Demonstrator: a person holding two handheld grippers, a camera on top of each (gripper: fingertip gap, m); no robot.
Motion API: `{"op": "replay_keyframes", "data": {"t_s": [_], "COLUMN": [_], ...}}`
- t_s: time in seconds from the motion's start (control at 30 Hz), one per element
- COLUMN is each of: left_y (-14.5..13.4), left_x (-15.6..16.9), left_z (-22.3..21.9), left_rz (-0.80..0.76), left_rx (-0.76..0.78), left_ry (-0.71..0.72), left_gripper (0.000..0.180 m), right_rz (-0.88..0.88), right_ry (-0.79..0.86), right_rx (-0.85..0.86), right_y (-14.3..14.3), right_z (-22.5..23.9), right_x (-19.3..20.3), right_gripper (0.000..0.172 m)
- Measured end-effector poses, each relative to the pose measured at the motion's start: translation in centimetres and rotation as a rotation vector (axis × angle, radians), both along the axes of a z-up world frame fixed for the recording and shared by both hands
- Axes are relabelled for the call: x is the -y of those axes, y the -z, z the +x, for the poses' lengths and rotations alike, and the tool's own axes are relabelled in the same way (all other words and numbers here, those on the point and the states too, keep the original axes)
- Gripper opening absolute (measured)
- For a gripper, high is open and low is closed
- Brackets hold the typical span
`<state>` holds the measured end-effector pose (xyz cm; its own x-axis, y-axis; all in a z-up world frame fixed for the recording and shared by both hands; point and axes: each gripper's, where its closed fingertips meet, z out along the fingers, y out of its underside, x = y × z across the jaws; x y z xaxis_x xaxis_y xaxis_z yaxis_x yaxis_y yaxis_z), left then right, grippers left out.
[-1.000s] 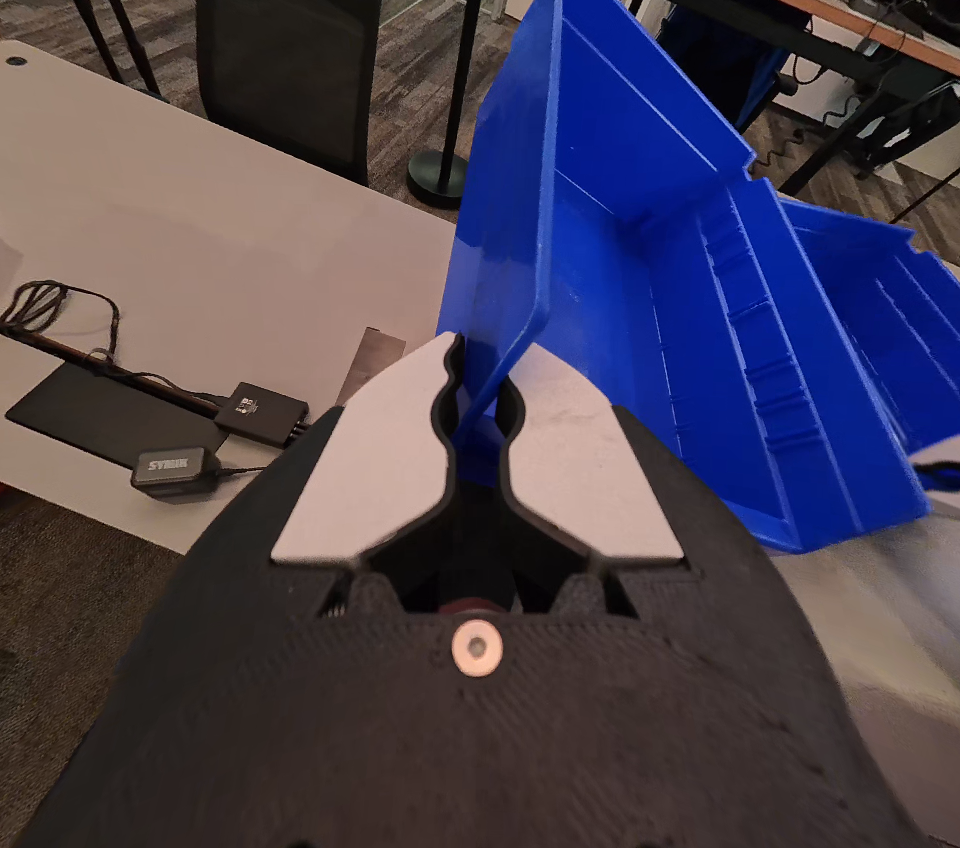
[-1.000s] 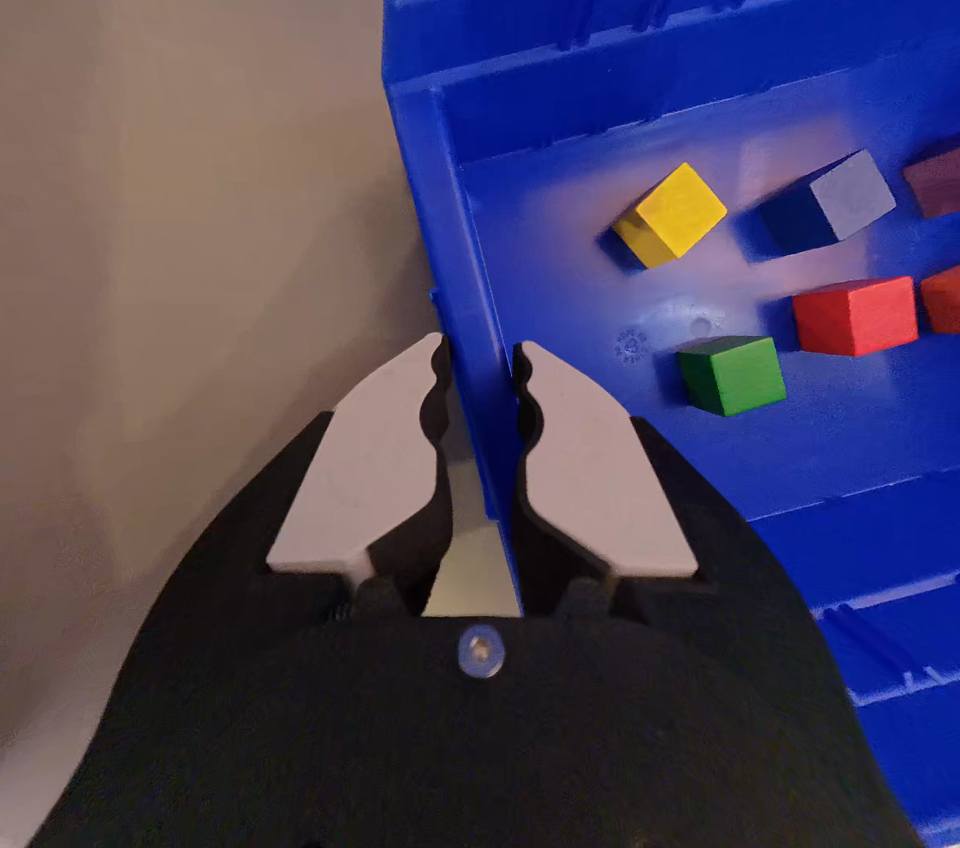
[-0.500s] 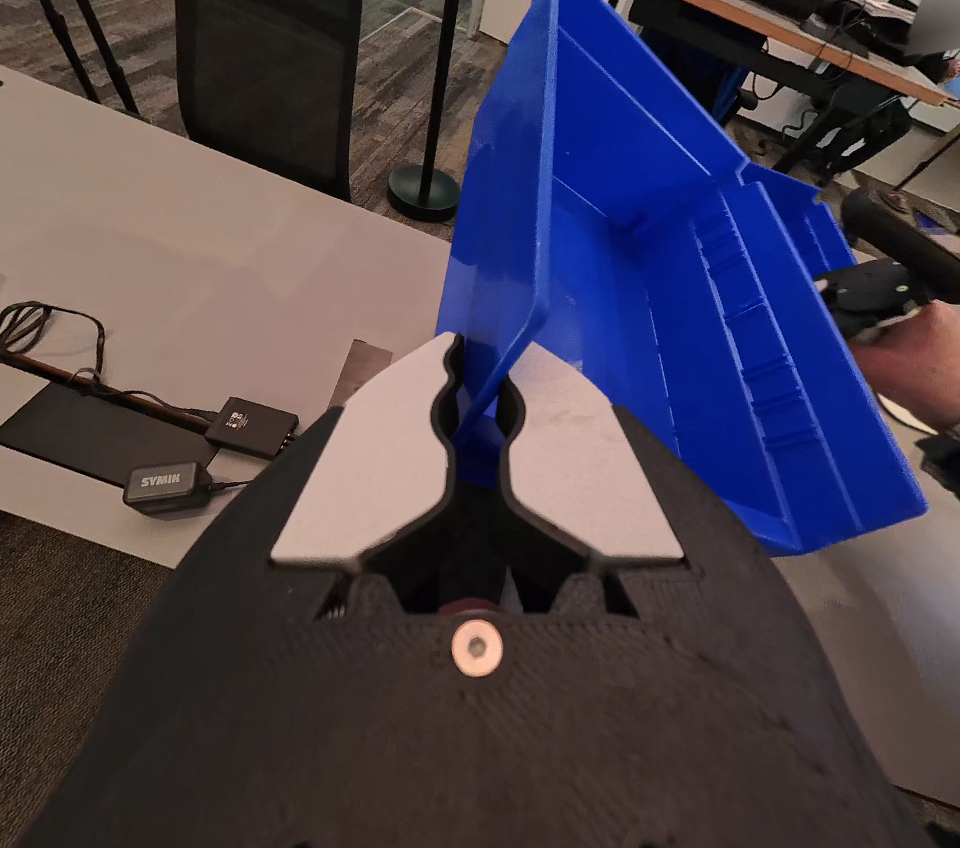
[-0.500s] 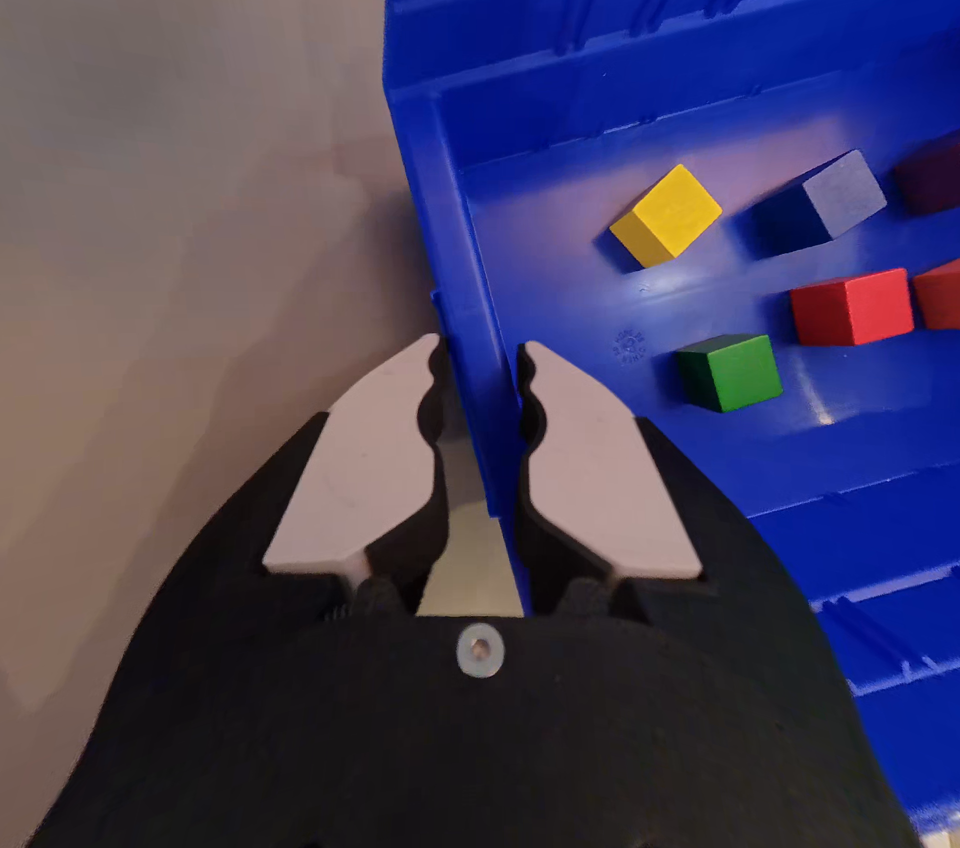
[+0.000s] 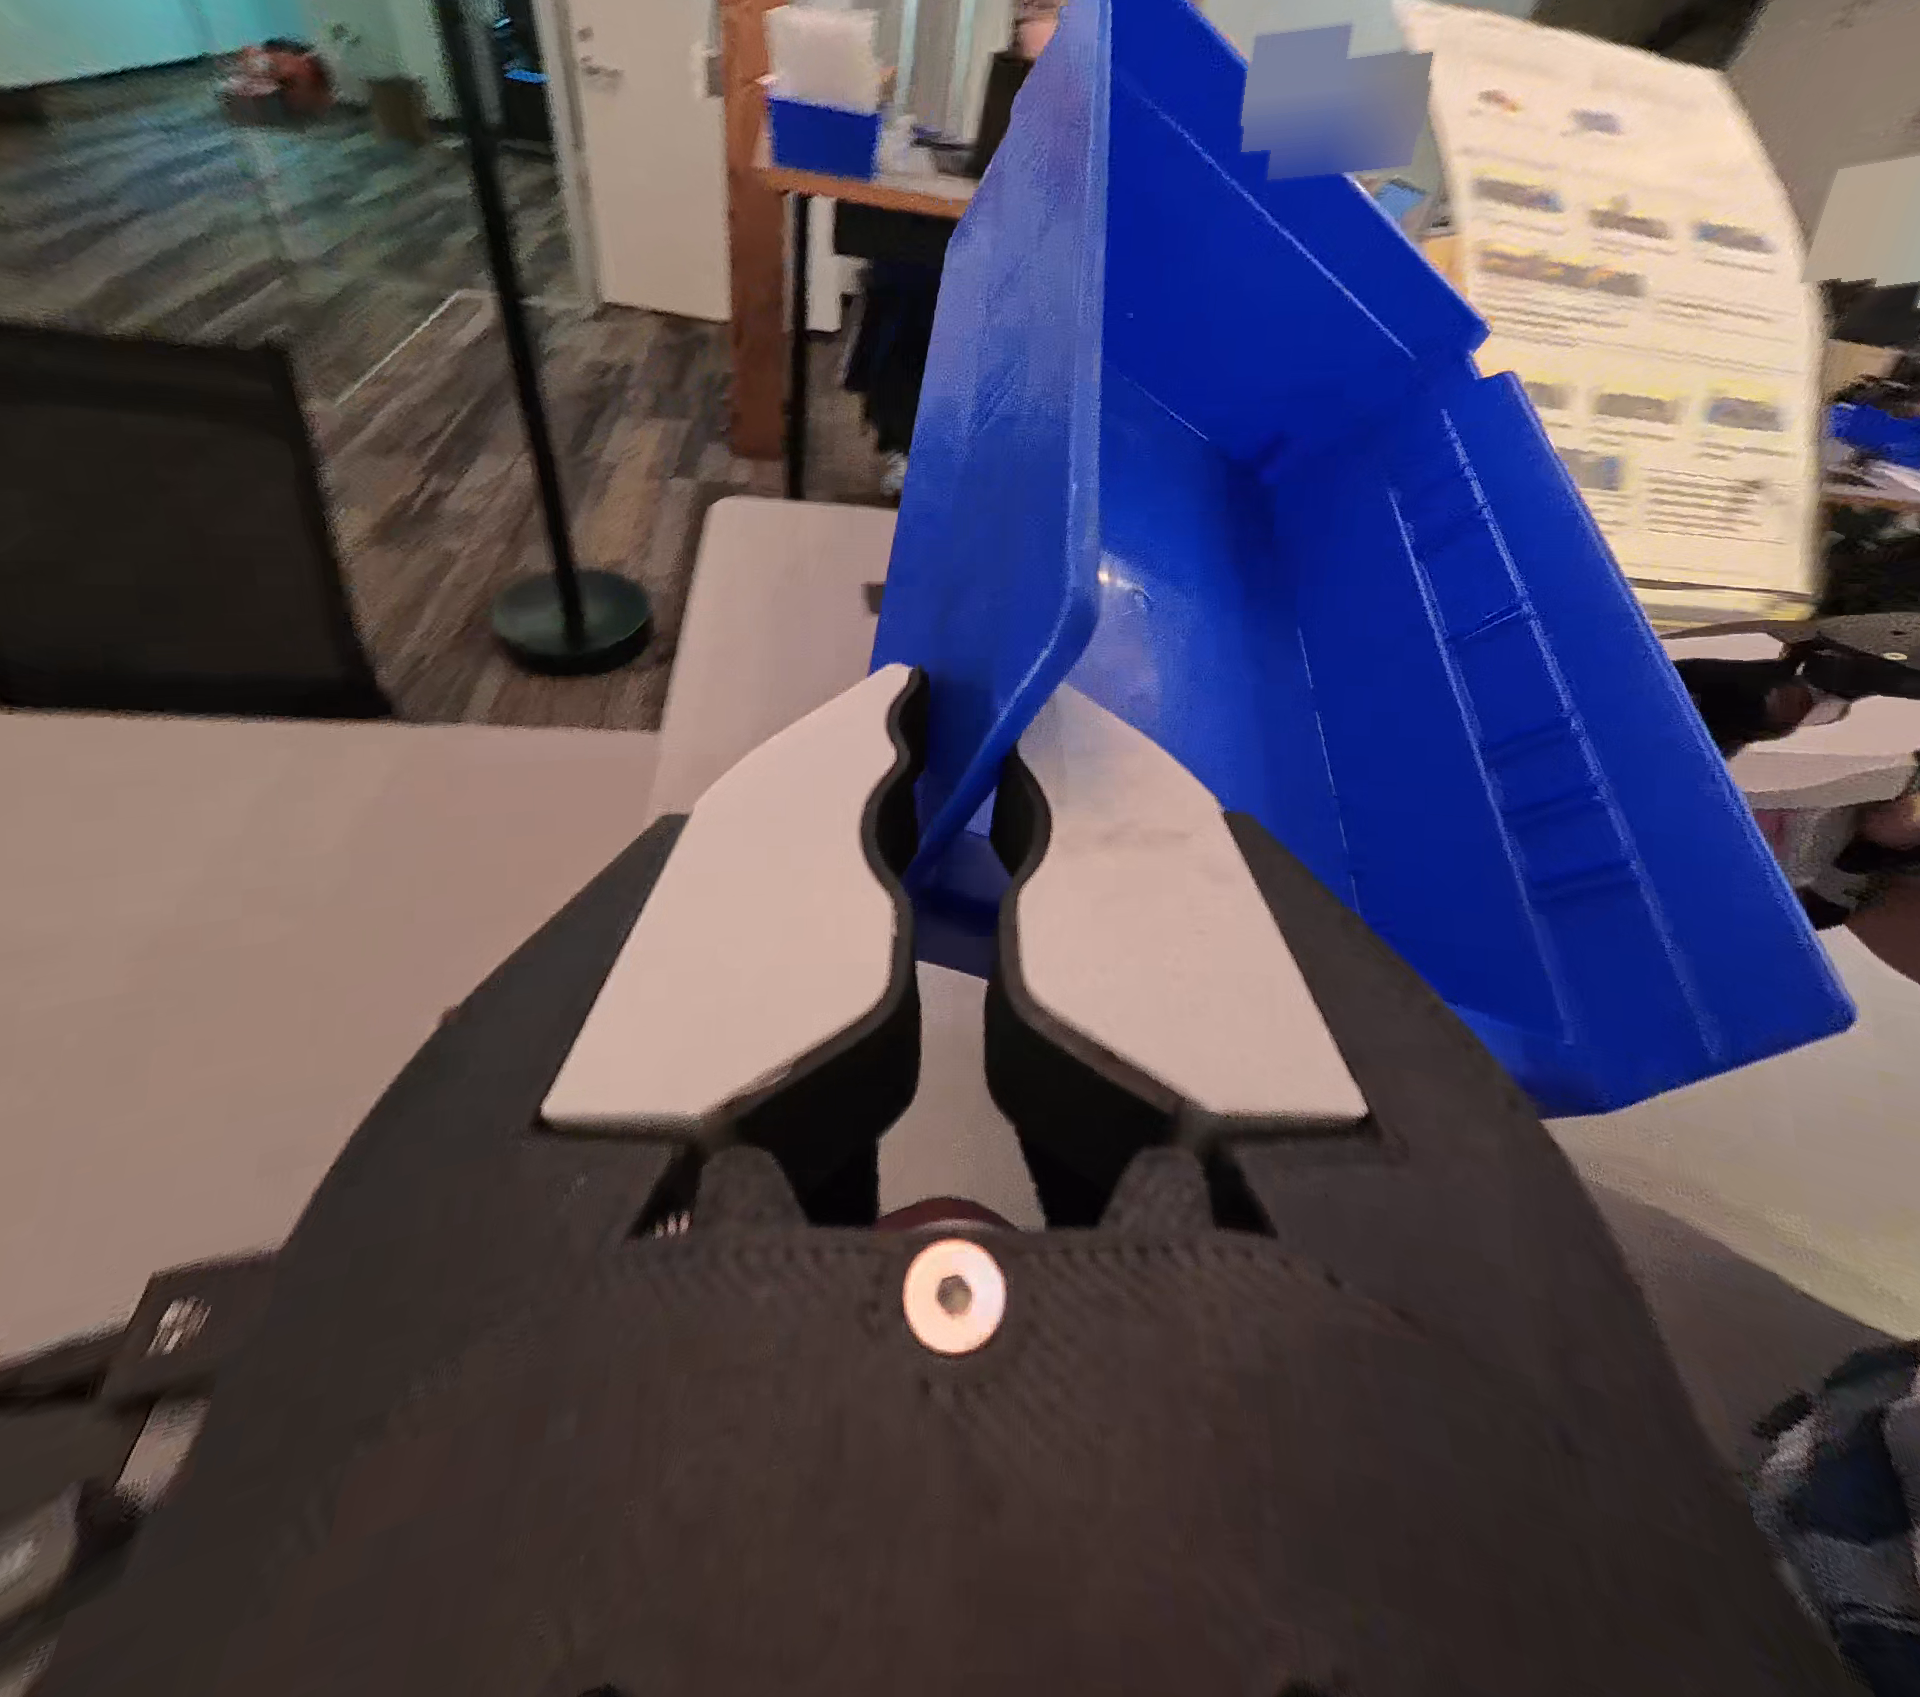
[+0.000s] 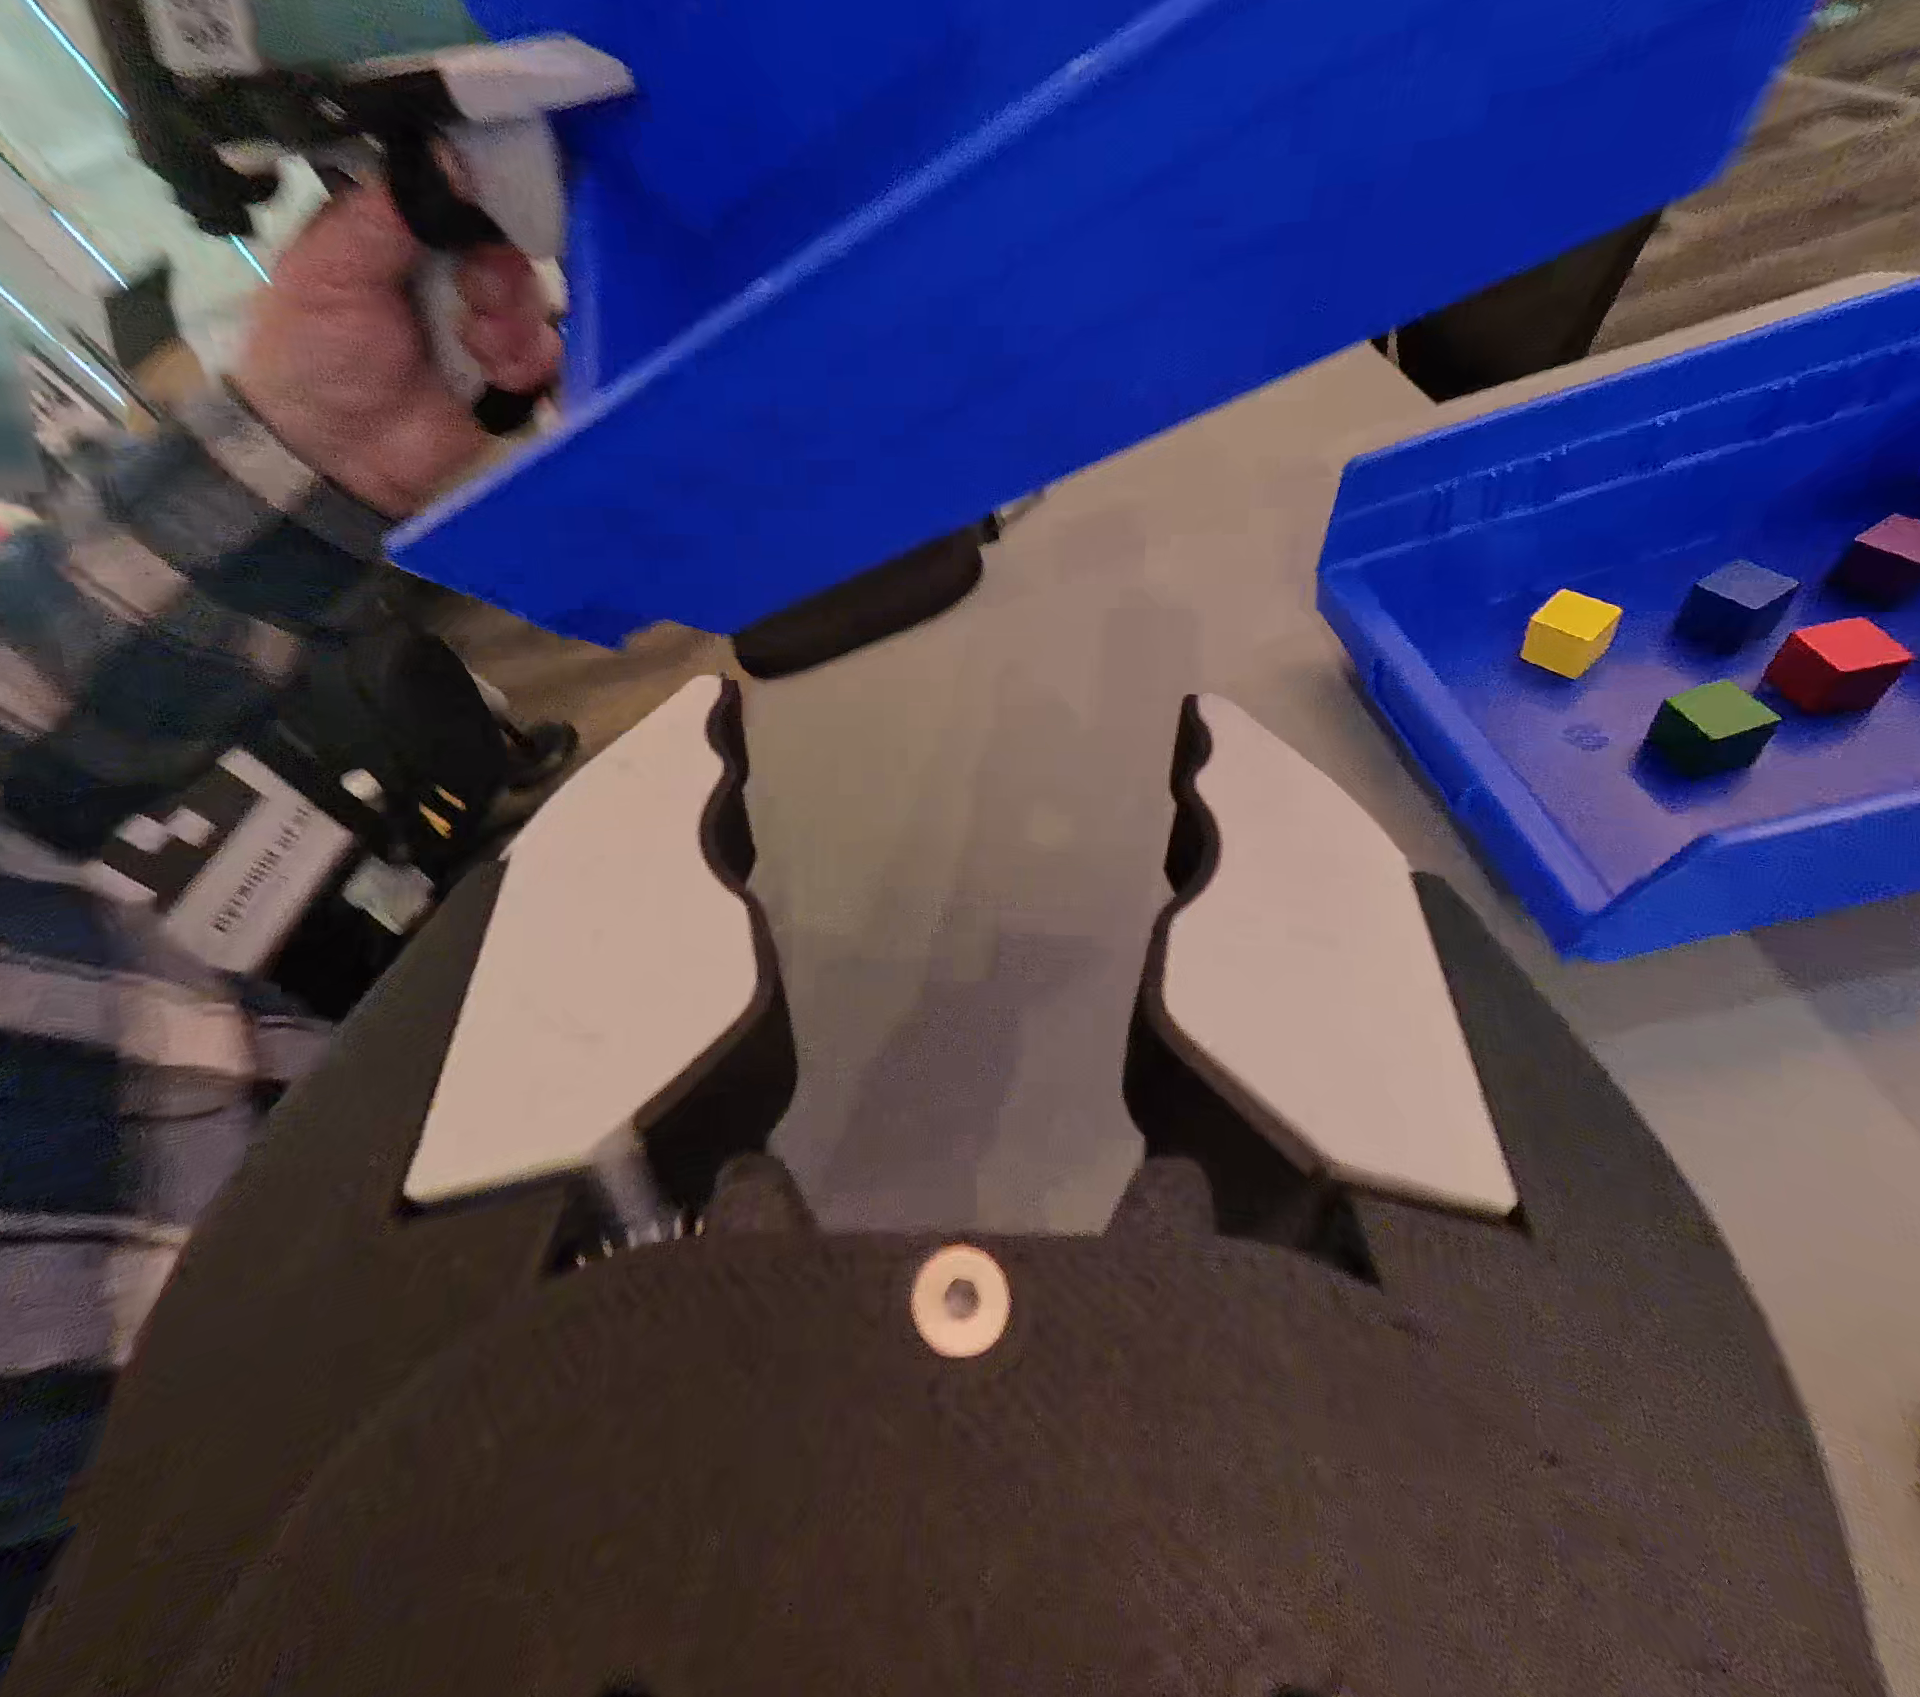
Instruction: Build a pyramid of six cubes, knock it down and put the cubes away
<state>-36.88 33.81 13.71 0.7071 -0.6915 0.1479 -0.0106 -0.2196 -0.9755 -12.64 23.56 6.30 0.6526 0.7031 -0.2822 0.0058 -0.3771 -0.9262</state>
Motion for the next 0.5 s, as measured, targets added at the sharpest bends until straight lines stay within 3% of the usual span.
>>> {"op": "replay_keyframes", "data": {"t_s": [0.13, 0.3, 0.4, 0.5], "left_y": [-2.8, -5.0, -5.2, -3.8], "left_x": [3.0, 8.7, 11.5, 15.1], "left_z": [8.2, 20.7, 28.1, 35.9], "left_rz": [0.06, 0.112, 0.106, 0.09], "left_rx": [0.027, 0.044, 0.08, 0.071], "left_ry": [0.185, 0.47, 0.608, 0.747], "left_gripper": [0.009, 0.009, 0.009, 0.009], "right_rz": [0.082, 0.238, 0.3, 0.287], "right_ry": [0.063, 0.246, 0.397, 0.547], "right_rx": [-0.17, -0.227, -0.243, -0.198], "right_y": [-3.6, -6.6, -7.1, -5.5], "right_z": [2.6, 8.5, 13.9, 19.0], "right_x": [5.3, 12.7, 17.5, 22.2], "right_gripper": [0.096, 0.101, 0.098, 0.093]}}
